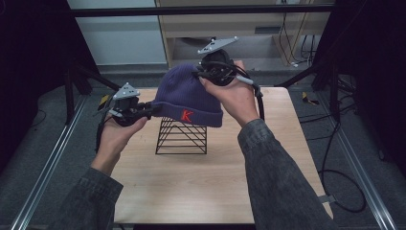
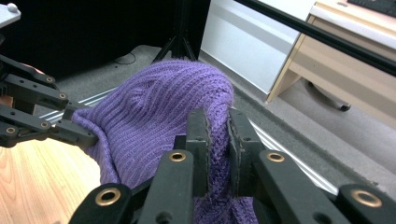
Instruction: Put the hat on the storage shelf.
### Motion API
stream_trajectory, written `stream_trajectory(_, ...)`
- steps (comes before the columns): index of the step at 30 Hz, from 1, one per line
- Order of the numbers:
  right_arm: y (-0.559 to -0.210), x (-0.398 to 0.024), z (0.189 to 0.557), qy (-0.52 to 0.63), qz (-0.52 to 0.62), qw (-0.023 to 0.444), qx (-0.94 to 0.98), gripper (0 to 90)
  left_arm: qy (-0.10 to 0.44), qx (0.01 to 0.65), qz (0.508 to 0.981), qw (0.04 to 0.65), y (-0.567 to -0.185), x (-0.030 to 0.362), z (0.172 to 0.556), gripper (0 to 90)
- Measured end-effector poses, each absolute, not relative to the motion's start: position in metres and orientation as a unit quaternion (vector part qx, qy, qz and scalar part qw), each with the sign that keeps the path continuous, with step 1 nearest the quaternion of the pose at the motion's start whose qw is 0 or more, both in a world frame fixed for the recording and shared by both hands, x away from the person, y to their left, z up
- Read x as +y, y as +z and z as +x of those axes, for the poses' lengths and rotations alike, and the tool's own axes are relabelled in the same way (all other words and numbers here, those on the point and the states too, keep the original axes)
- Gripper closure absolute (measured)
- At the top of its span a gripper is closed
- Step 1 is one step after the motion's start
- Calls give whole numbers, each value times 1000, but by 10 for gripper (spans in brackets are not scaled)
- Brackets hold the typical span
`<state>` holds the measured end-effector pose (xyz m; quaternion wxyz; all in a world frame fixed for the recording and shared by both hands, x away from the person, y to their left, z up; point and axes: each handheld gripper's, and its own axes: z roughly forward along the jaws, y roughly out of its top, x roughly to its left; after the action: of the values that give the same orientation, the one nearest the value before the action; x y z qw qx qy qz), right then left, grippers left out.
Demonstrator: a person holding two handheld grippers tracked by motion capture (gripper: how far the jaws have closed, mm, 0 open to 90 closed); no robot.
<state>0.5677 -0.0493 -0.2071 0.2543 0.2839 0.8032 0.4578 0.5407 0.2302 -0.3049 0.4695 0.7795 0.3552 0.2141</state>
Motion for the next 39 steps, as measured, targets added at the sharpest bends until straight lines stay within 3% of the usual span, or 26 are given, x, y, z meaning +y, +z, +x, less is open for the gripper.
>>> stream_trajectory(13, -218, -48, 581, 467, 296, 249, 795, 805, 255, 373, 749, 485, -297, 241, 545, 723)
stream_trajectory(39, -241, -32, 582, 446, 285, 226, 818, 801, 219, 370, 772, 468, -335, 249, 537, 726)
